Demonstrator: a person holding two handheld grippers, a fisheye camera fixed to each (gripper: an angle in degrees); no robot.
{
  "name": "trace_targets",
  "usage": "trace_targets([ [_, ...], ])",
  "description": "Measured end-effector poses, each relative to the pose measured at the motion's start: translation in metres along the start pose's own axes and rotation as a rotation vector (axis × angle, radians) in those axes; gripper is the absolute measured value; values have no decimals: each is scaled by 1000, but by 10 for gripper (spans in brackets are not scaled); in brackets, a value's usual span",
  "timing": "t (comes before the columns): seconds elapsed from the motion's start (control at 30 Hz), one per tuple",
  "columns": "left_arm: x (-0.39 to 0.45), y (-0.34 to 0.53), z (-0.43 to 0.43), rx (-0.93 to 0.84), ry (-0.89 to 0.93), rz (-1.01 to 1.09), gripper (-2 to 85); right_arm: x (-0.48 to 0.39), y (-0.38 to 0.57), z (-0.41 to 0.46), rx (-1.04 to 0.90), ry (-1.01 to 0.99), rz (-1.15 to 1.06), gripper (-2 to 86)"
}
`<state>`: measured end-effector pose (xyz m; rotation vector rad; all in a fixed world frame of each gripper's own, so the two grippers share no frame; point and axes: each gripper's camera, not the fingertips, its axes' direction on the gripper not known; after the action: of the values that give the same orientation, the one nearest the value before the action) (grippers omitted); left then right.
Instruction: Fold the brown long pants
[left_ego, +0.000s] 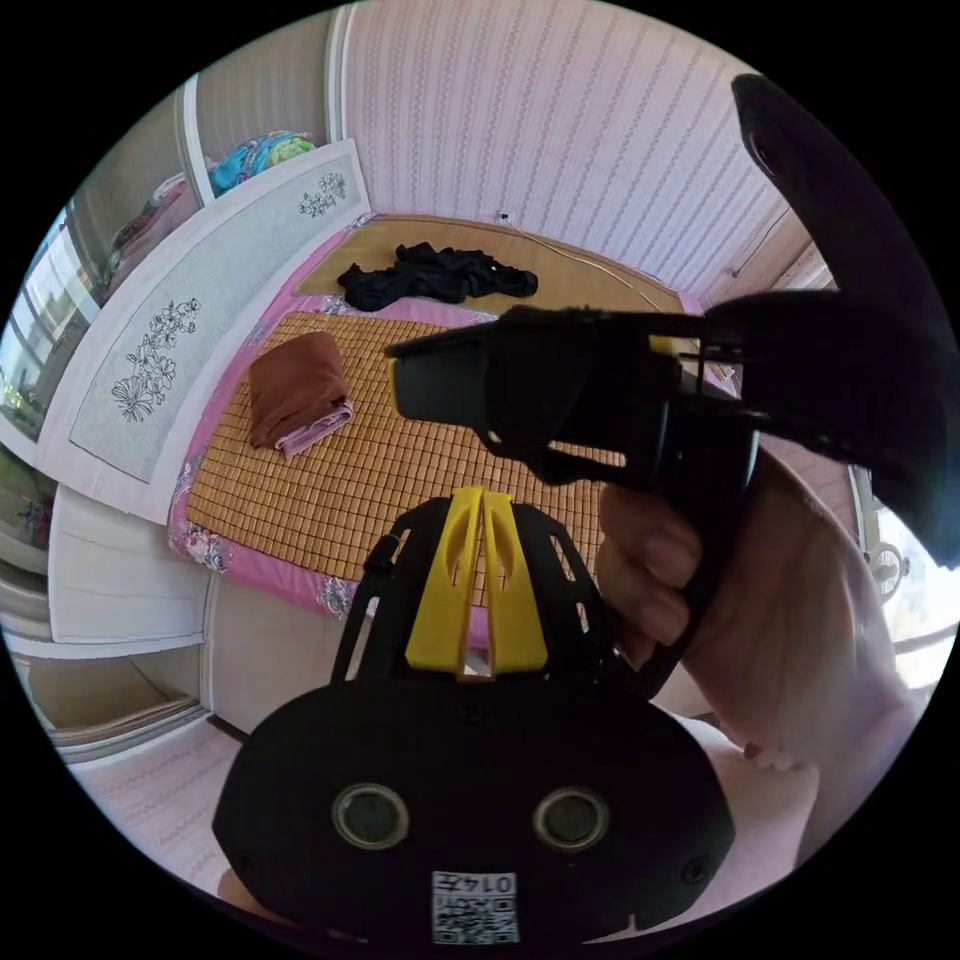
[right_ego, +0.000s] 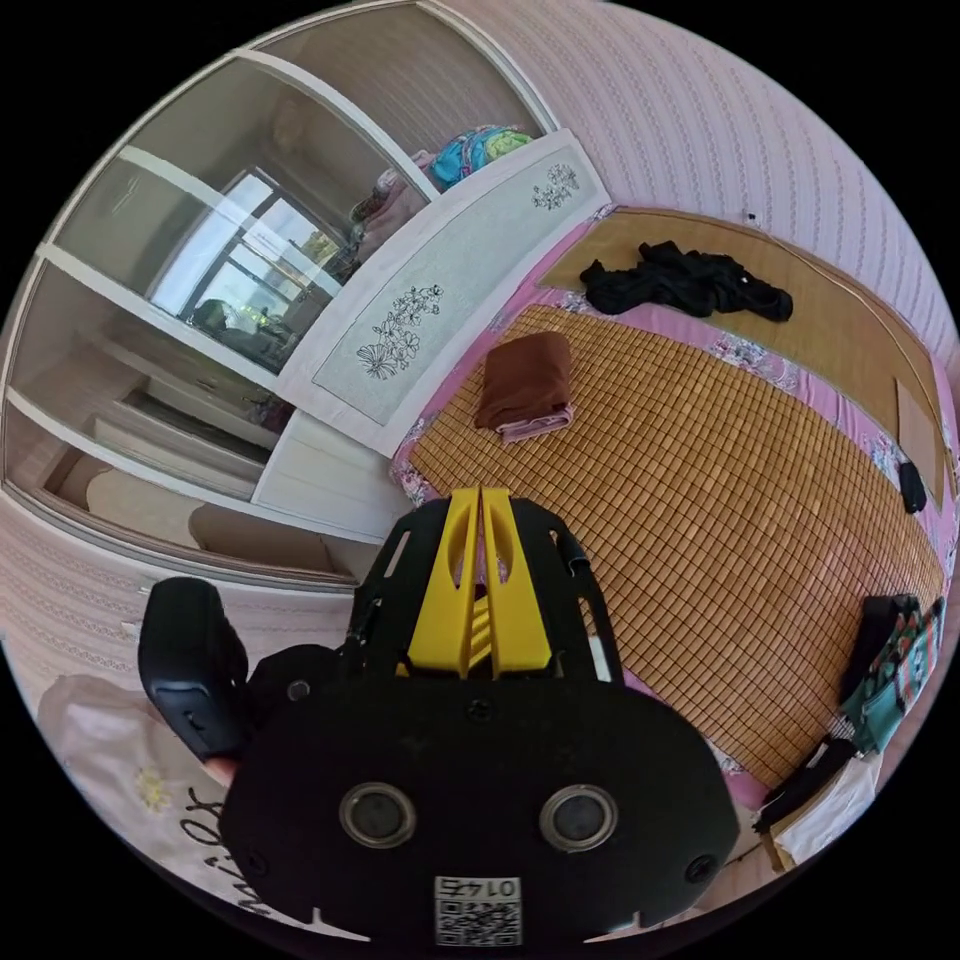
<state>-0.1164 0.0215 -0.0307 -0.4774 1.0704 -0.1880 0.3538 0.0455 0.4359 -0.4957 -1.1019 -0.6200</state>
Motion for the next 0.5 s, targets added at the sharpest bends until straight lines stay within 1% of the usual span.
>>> trace_targets([
  [0.03, -22, -5, -1, -1, -10, 9, -9, -9, -13, 19, -22, -34, 3, -10],
  [0.13, -82, -19, -5, 16, -135, 3, -9, -33, -43, 73, -99, -75, 25, -10],
  [0.17, -103, -24, -7, 4, -152, 18, -9, -44, -53, 93, -124, -88, 42, -10],
  [0.27, -152, -35, -14, -66, -109, 18, -8, -74, -72, 125, -149, -114, 33, -10],
  [0.3, -160, -37, -16, -73, -111, 13, -8, -78, -75, 128, -134, -96, 30, -10],
  [0.37, -188, -47, -17, -100, -173, 19, -8, -88, -82, 142, -124, -13, 44, -10],
  [0.43, -201, -53, -17, -119, -144, 81, -8, -88, -89, 151, -141, 44, 100, -10],
  [0.5, -216, -62, -18, -123, -163, 59, -8, -95, -92, 149, -77, 99, 87, -10],
])
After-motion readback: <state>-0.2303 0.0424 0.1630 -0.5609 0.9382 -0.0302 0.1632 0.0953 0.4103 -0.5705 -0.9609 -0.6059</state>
